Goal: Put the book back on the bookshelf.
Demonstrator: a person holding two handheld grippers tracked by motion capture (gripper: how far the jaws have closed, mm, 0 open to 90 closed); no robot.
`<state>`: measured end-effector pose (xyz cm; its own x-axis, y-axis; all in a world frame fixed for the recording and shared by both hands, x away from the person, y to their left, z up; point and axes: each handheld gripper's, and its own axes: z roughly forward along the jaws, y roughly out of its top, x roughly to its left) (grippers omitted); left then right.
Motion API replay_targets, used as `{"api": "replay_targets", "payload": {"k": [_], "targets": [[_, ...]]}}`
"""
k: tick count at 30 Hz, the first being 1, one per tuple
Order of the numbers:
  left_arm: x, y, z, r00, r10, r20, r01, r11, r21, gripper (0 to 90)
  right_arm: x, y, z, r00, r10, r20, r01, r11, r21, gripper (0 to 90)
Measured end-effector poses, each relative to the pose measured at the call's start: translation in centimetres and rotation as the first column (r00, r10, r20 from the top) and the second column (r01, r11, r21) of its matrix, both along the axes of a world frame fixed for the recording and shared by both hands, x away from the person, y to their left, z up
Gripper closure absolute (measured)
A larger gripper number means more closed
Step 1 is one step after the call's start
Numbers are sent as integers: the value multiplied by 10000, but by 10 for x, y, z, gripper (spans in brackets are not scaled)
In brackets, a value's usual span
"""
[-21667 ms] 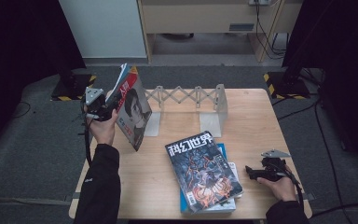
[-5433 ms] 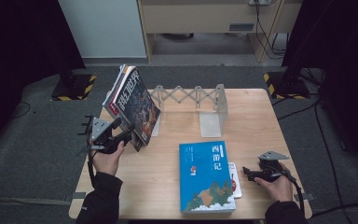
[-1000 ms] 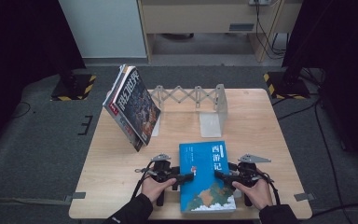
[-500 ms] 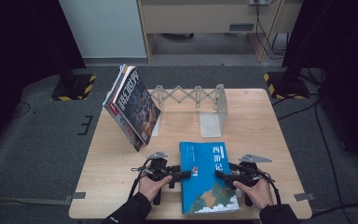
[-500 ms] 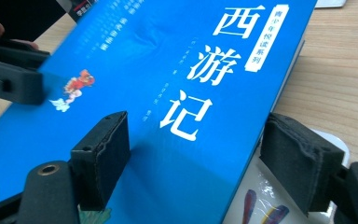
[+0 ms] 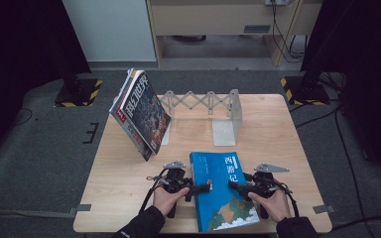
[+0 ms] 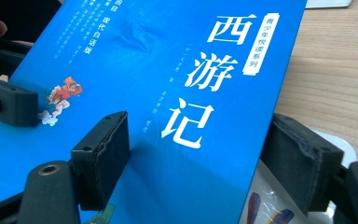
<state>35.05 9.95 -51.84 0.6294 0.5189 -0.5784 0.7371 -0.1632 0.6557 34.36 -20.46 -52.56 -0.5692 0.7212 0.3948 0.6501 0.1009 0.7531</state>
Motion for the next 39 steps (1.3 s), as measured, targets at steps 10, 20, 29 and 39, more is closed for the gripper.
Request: {"api": "replay_targets", "payload": {"k": [10, 20, 29, 39], "targets": [[1, 0, -5, 9995, 105, -313, -110, 9998, -159, 344, 0, -5, 1, 9994, 308, -153, -308, 9995, -2, 258], [3, -4, -5, 9982, 275, -524, -283, 9995, -151, 351, -2, -3, 0, 9995, 143, -286, -139, 9998, 145, 267], [2, -15, -6, 9976, 322, -609, -327, 9994, -75, 341, -1, -5, 0, 9999, 100, -116, -97, 9997, 224, 329], [4, -14, 4, 9977, 395, -555, -401, 9992, -89, 431, -1, -5, 1, 9998, 94, -175, -89, 9995, 309, 327]]}}
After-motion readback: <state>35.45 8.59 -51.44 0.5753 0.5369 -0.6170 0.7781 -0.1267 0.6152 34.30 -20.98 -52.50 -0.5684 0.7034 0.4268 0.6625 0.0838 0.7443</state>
